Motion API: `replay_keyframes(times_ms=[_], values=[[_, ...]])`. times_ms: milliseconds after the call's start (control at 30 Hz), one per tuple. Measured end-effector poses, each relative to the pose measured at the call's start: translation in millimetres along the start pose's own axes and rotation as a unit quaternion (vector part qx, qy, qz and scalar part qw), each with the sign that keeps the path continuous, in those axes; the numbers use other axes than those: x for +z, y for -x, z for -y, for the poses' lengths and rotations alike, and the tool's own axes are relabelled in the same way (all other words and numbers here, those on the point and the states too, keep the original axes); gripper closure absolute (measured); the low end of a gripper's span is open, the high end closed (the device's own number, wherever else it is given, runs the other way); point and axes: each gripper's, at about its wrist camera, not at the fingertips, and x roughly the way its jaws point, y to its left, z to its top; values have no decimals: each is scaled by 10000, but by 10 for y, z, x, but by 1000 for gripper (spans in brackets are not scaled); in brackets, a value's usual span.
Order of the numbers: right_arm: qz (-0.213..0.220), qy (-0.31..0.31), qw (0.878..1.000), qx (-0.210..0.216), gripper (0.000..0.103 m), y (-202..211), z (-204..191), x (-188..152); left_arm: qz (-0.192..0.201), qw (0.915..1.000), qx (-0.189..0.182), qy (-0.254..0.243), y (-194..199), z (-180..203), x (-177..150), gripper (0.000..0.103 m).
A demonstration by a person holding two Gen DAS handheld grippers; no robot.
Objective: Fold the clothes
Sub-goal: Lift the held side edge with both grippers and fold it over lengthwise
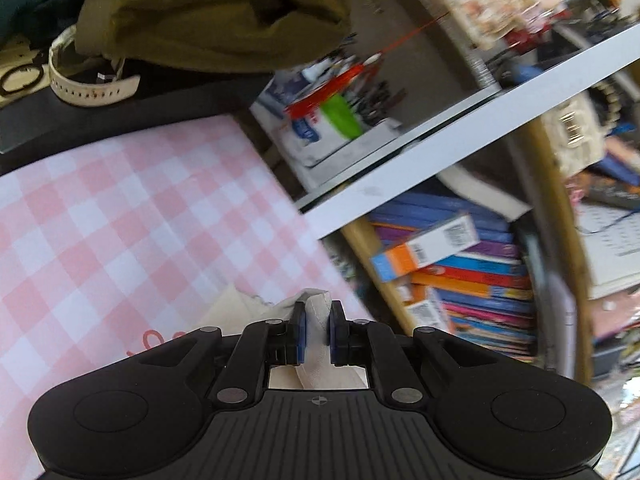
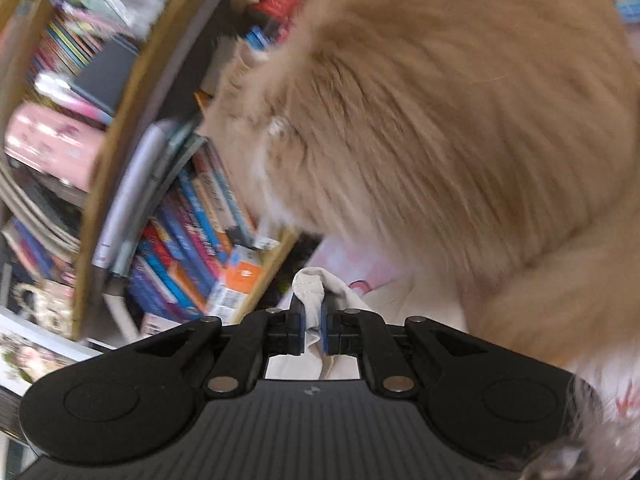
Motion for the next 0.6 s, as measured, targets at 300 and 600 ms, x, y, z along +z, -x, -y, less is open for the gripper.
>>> replay_keyframes(times_ms=[300,600], values=[[-128,817,9933,-811,91,-608,33,-83,-359,9926,749,-884,-425,79,-96,88],[-330,3762,9146,-1444,43,-197,-243,-664,-385,9518,1404,-2700,304,218,-547,49]])
